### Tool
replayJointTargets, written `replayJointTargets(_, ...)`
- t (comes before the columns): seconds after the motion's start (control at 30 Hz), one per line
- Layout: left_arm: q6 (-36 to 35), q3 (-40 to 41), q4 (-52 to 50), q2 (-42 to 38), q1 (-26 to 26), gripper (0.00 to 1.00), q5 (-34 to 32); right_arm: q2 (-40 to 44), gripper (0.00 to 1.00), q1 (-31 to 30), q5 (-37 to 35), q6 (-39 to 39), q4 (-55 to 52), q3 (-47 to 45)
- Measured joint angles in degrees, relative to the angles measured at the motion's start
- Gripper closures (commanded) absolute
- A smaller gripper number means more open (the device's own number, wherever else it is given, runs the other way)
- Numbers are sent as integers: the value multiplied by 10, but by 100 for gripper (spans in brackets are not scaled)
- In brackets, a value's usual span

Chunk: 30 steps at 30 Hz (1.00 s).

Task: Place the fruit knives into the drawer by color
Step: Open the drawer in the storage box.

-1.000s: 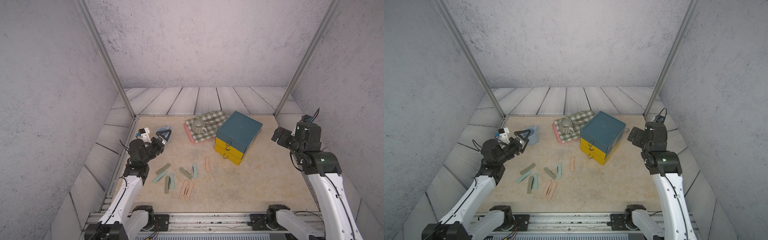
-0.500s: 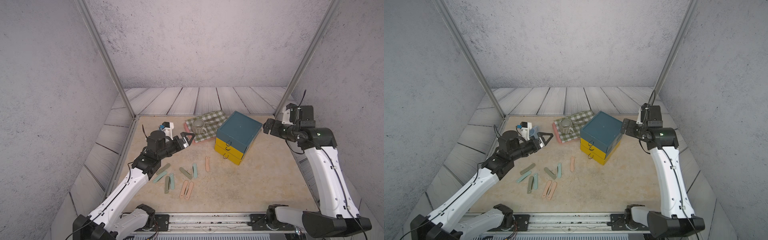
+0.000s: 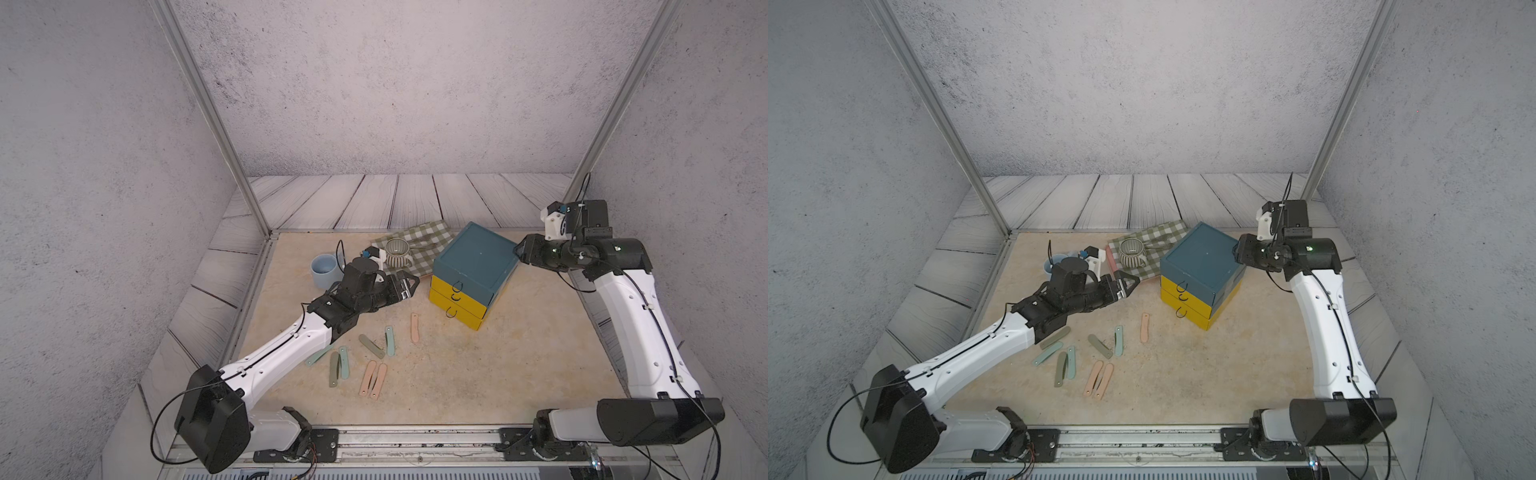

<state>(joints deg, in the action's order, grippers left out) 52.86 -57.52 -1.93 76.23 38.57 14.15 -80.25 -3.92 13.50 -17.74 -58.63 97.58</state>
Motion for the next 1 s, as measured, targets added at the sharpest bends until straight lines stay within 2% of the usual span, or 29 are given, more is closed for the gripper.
replayJointTargets(0.07, 8, -1, 18, 15, 6, 42, 0, -15, 79, -7, 9, 0, 2, 12)
replayJointTargets(0.23, 25, -7, 60, 50, 25, 45, 3, -55, 94, -31, 27, 1, 3, 38)
replayJointTargets(0.27, 29, -9, 67, 56, 29, 46, 3, -63, 100, -35, 29, 3, 4, 41)
replayJointTargets(0.6, 56, -31, 126, 107, 64, 48, 3, -111, 100, -51, 37, 5, 5, 42)
replayJointTargets(1.0, 78, -43, 168, 155, 86, 47, 6, -118, 100, -58, 44, 7, 31, 5)
